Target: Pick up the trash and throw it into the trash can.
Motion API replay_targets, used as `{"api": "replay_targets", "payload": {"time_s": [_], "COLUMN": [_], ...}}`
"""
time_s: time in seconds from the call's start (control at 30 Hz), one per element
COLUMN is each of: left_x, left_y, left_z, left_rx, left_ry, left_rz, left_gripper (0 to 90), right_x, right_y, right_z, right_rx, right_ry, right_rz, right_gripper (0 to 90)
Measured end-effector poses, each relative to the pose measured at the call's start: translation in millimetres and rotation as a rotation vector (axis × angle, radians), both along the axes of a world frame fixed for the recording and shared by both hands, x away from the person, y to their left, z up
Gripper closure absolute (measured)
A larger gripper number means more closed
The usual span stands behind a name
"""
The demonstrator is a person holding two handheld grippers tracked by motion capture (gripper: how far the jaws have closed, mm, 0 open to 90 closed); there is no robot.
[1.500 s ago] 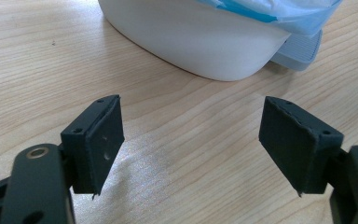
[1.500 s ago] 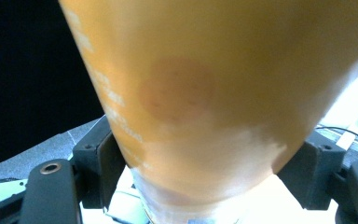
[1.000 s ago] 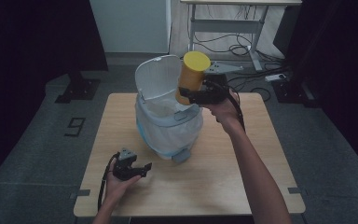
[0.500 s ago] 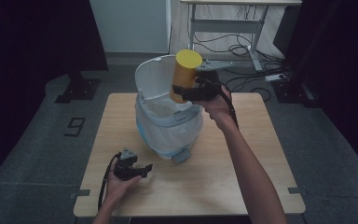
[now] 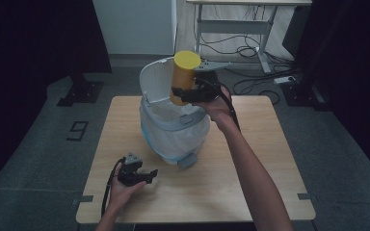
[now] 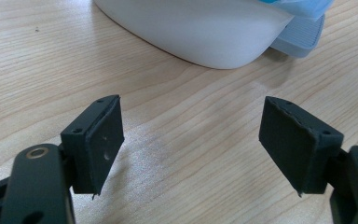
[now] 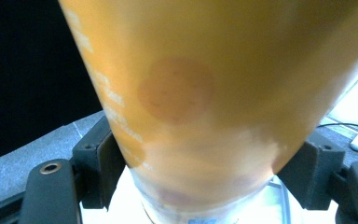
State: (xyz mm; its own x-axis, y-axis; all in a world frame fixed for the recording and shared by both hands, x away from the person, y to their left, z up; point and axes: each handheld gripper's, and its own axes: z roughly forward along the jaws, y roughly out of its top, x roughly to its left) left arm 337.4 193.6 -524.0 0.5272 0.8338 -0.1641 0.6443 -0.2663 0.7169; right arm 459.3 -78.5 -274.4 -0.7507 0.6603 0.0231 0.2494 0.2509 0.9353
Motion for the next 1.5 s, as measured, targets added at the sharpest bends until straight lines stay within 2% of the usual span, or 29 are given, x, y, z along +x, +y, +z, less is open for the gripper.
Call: {"api": "replay_targets", "payload": {"time_s": [0.3, 0.33, 0.43, 0.53, 0.6, 0.8, 1.17, 1.3, 1.5], "left_x": [0.2, 0.2, 0.6, 0.6, 0.2, 0.6, 0.5, 0.1, -0.2], "left_y": [3.4, 3.6, 4.0, 3.0, 2.4, 1.9, 2.5, 2.4, 0.8], "left_z": [0.9, 1.0, 0.5, 0.3, 0.6, 0.1, -0.2, 0.2, 0.1], "left_rx": [-0.01, -0.011, -0.016, -0.013, -0.012, -0.006, -0.002, 0.001, 0.007], "left_ry": [0.002, 0.003, 0.011, 0.013, 0.012, 0.013, 0.011, 0.009, 0.008], "left_rz": [0.006, 0.009, 0.011, 0.009, 0.008, 0.007, 0.013, 0.014, 0.013], "left_gripper": [22.0, 21.9, 21.8, 21.7, 21.7, 21.7, 21.6, 21.6, 21.5], "right_x": [5.1, 5.4, 5.9, 4.6, 0.9, -7.2, -26.8, -37.5, -54.5], "right_y": [12.1, 12.6, 14.6, 15.7, 13.8, -3.6, -48.5, -65.5, -90.4], "right_z": [-3.0, -3.8, -6.4, -8.4, -10.7, -16.1, -29.1, -32.9, -44.1], "right_rx": [-0.012, -0.011, -0.015, -0.024, -0.041, -0.029, -0.006, 0.013, 0.011], "right_ry": [-0.007, -0.01, -0.008, 0.002, -0.013, -0.022, -0.034, -0.037, -0.042], "right_rz": [0.007, 0.004, 0.001, 0.0, 0.001, -0.008, -0.029, -0.039, -0.053], "right_gripper": [23.2, 22.4, 12.2, 12.3, 12.2, 12.8, 14.3, 16.9, 18.4]}}
